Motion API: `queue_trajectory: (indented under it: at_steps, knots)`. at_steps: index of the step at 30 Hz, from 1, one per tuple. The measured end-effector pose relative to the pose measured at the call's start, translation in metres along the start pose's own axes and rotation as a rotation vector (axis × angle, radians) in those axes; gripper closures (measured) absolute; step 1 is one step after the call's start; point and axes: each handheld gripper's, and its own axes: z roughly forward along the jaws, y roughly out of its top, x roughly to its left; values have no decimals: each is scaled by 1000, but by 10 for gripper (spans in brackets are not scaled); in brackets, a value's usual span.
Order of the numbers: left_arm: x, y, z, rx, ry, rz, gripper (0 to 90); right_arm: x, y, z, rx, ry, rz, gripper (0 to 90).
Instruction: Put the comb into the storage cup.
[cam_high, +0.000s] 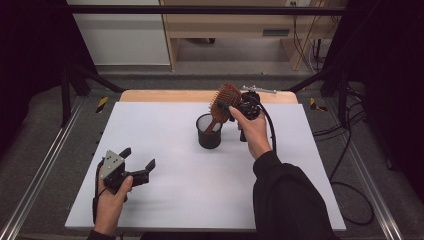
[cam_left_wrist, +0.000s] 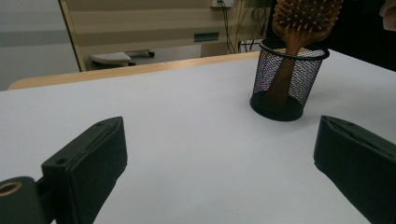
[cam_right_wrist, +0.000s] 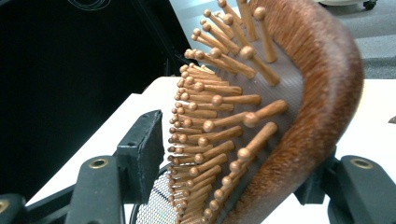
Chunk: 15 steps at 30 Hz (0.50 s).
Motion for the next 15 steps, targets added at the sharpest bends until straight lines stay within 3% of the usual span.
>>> queue_trajectory:
  at_steps: [15]
  knots:
    - [0,0,0,2,-1,2,28,2,-1,1,13,-11,-25,267]
